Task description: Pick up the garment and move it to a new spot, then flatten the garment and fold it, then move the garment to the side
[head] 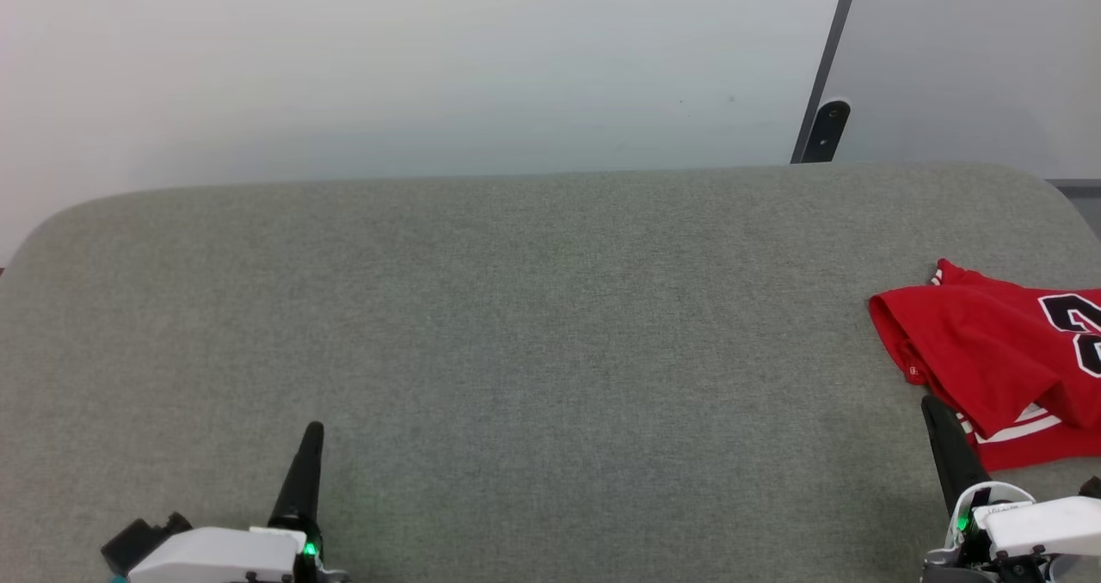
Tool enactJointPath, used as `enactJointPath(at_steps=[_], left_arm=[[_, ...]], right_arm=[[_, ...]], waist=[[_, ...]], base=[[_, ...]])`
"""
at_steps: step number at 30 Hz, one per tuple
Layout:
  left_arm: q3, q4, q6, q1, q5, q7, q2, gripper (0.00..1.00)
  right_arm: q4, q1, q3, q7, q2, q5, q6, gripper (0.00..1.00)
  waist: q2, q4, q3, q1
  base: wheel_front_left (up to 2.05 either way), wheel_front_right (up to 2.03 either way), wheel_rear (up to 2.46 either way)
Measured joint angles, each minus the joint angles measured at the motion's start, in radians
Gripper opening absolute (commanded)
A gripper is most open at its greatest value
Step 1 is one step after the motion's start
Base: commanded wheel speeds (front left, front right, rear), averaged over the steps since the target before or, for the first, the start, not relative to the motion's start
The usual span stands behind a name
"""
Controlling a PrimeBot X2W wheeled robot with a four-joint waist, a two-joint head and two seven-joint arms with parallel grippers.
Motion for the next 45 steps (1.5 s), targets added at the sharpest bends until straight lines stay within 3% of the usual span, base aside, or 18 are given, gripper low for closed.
enactJointPath(at_steps=[32, 45], left_arm=[[0.013, 0.027, -0.010, -0.061, -0.232, 0.061, 0.000, 0.00], [0.013, 0.028, -0.010, -0.062, -0.234, 0.061, 0.001, 0.00]], right_arm=[[0.043, -0.037, -0.020, -0.009, 0.023, 0.197, 0.000, 0.00], [0.044, -0.044, -0.020, -0.009, 0.024, 0.200, 0.000, 0.00]], waist=[[0.0000, 0.016, 0.002, 0.0000], [0.0001, 0.016, 0.002, -0.0001]], base=[[0.00, 0.00, 0.00], [0.00, 0.00, 0.00]])
